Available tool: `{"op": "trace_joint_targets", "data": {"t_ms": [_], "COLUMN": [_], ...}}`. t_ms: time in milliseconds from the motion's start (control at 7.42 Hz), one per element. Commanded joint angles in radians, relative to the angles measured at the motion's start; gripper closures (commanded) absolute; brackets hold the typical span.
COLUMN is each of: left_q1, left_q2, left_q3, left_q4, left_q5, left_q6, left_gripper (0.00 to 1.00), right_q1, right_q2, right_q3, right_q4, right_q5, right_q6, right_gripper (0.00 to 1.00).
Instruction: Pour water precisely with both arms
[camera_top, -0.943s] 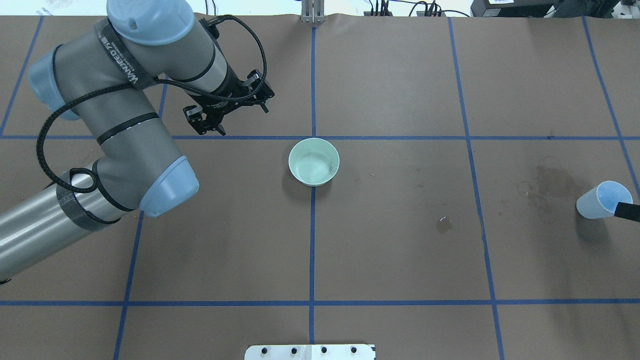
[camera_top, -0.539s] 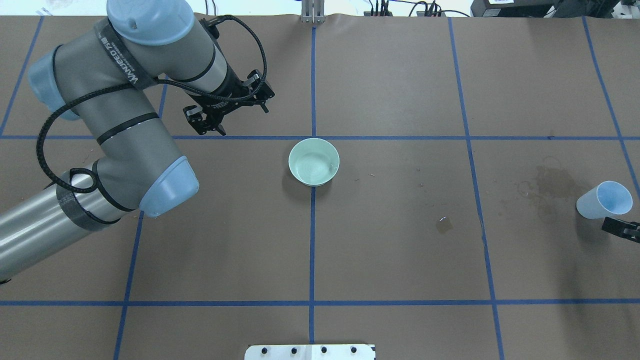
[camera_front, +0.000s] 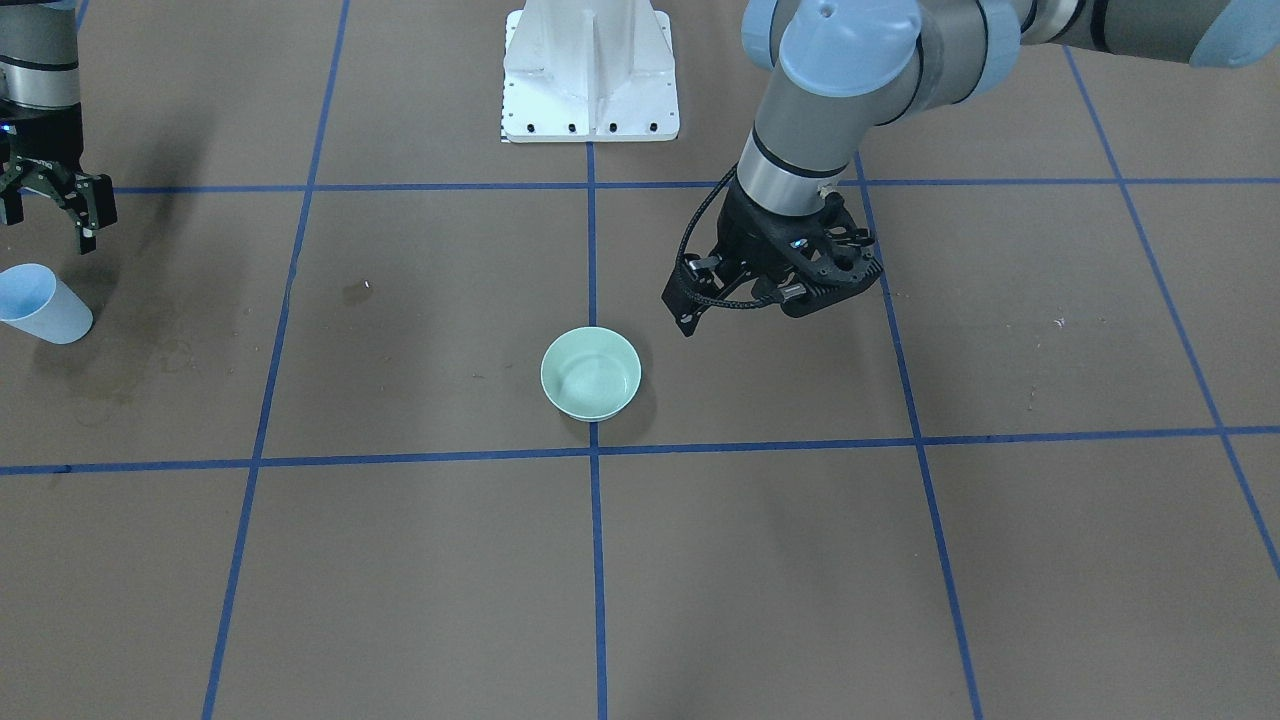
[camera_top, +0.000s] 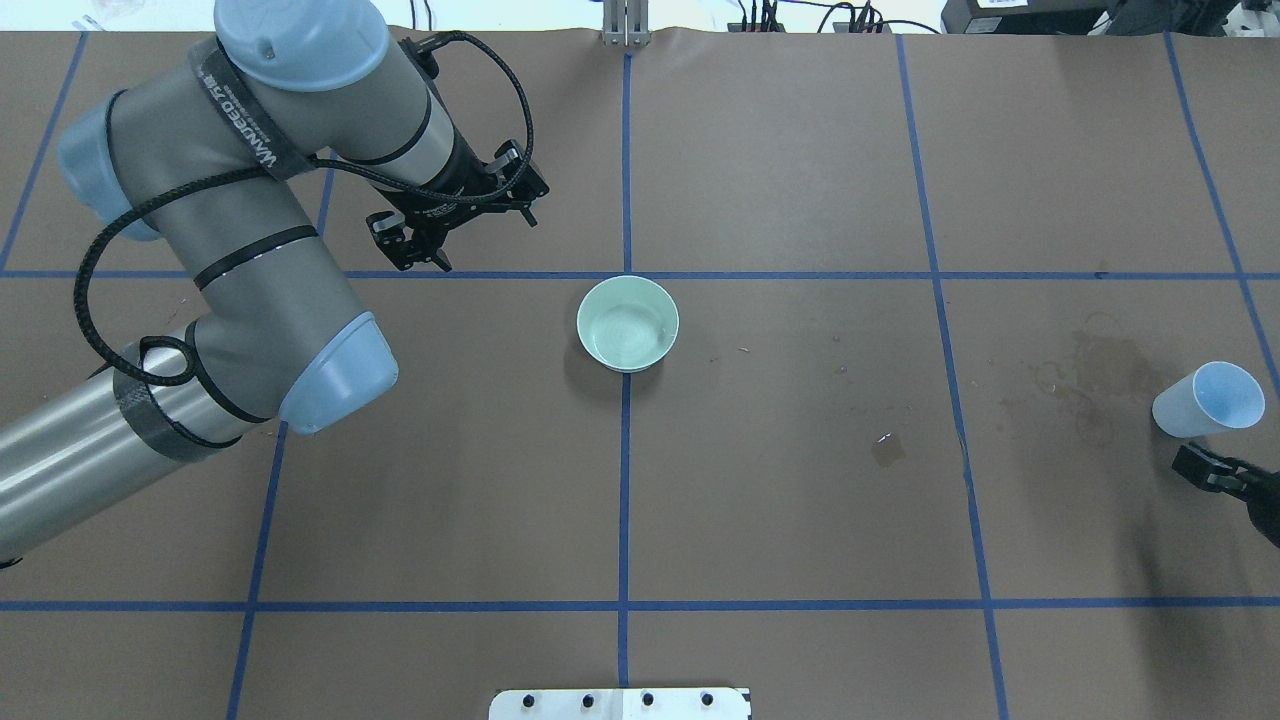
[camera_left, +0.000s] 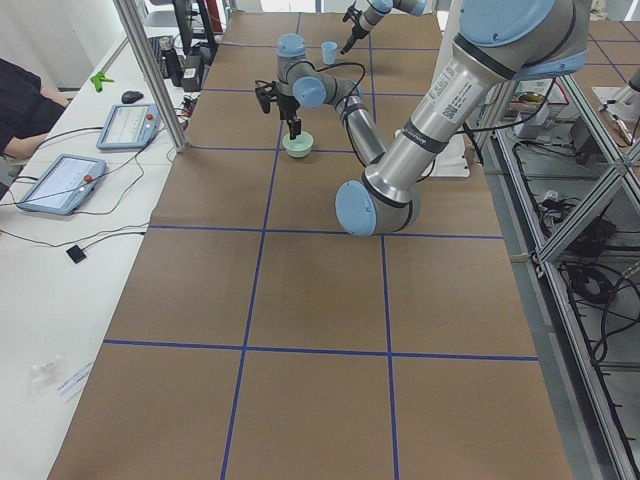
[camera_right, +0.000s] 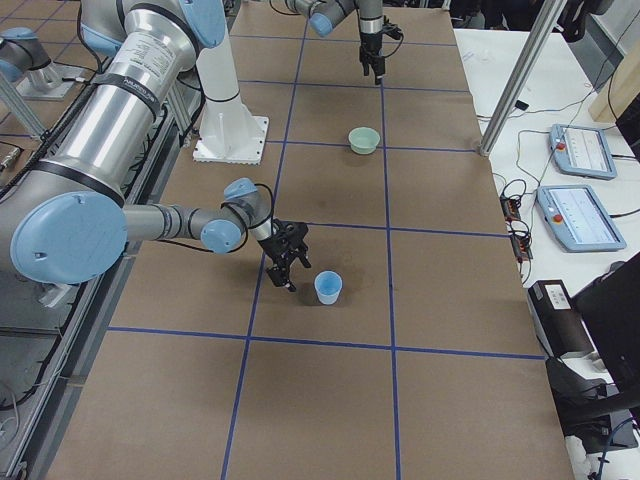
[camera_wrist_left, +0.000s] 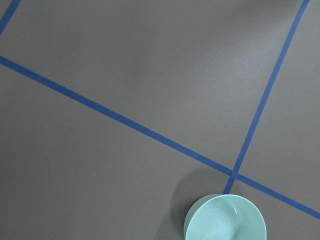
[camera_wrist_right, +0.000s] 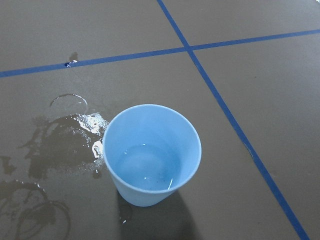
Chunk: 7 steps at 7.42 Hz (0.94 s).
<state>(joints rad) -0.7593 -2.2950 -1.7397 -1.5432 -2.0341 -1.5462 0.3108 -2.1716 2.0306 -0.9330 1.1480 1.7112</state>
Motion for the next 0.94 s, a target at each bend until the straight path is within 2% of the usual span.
{"op": "trace_joint_targets", "data": {"t_ms": [0,269,808], "left_q1": [0.001,0.001,0.001], "left_q2": [0.000,0.000,0.005], "left_q3": [0.002,0.003,0.006], "left_q4": [0.000,0.000,-0.003], "left_q5": [0.000,0.000,-0.002], "left_q6": [-0.002,-0.002,-0.003], "left_gripper": [0.00,0.00,0.00], "right_q1": [-0.064,-0.084,-0.087], "right_q2": [0.027,0.076,0.090], "right_q3": [-0.051,-0.099,-0.124], "right_q4": [-0.003,-0.003,-0.001], "right_q5": [-0.120,-0.183,-0.284], "right_q6": [0.073,0.102,0.102], "right_gripper": [0.01,0.01,0.01]}}
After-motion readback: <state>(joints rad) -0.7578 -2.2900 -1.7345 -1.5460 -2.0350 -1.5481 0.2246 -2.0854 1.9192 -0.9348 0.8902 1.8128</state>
